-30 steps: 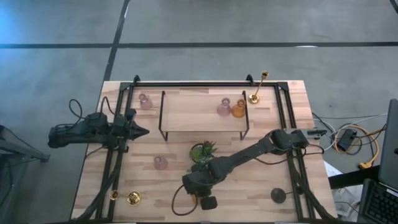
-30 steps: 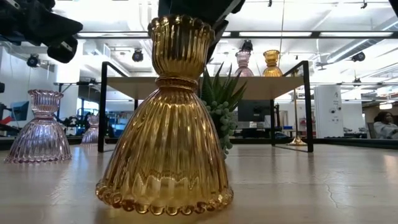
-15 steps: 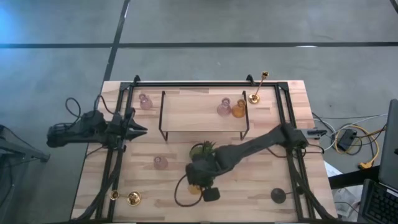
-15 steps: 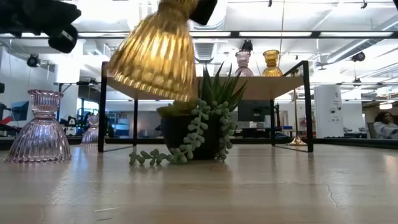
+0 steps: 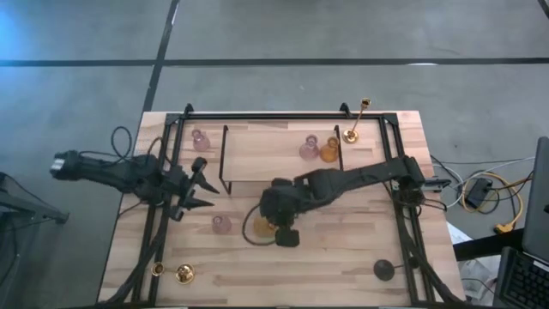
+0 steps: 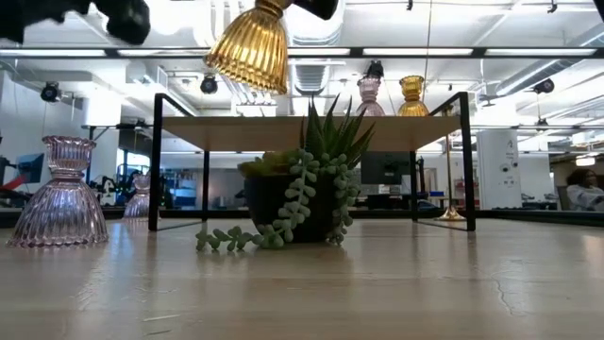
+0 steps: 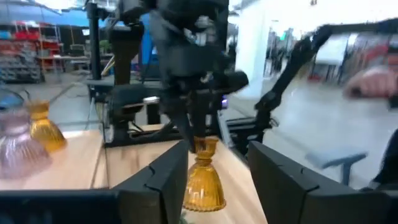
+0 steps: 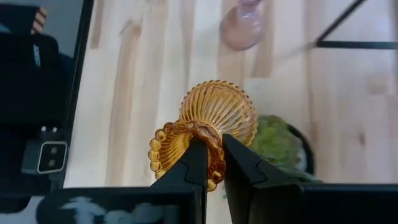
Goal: Pick & Place candle stick holders
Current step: Put the yellow glass candle holder on the shelf
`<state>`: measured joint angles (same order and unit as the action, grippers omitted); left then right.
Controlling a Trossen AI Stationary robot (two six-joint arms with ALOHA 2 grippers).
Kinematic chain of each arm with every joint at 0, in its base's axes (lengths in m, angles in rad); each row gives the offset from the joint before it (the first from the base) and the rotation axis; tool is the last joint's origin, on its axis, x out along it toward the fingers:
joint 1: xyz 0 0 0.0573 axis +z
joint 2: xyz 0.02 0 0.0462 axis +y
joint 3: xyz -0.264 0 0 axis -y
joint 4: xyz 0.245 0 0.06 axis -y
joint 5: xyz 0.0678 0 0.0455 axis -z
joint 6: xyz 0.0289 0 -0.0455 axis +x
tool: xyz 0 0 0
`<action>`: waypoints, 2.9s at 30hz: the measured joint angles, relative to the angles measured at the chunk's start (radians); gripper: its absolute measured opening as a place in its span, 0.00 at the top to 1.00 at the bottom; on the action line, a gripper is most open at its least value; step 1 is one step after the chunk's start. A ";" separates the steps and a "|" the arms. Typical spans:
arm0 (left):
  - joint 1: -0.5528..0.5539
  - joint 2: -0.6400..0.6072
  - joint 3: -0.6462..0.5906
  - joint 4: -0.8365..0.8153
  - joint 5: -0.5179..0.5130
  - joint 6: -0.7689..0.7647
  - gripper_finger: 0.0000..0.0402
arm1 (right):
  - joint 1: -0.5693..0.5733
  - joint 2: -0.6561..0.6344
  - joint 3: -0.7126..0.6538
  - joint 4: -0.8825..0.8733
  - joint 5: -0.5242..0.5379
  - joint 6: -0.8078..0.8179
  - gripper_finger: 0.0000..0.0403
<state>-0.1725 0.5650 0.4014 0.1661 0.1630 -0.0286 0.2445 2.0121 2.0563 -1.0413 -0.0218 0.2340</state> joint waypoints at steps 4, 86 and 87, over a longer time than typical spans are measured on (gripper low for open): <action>-0.125 0.153 0.115 -0.044 -0.220 0.141 0.59 | -0.019 -0.025 0.000 -0.001 0.000 0.000 0.95; -0.165 0.715 0.567 -0.216 -0.579 0.107 0.37 | -0.044 -0.087 0.002 0.035 0.116 -0.107 0.96; -0.164 0.715 0.567 -0.217 -0.571 0.107 0.37 | -0.044 -0.087 0.002 0.035 0.116 -0.108 0.96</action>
<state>-0.3365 1.2804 0.9681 -0.0508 -0.4084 0.0780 0.2005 1.9253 2.0586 -1.0065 0.0940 0.1256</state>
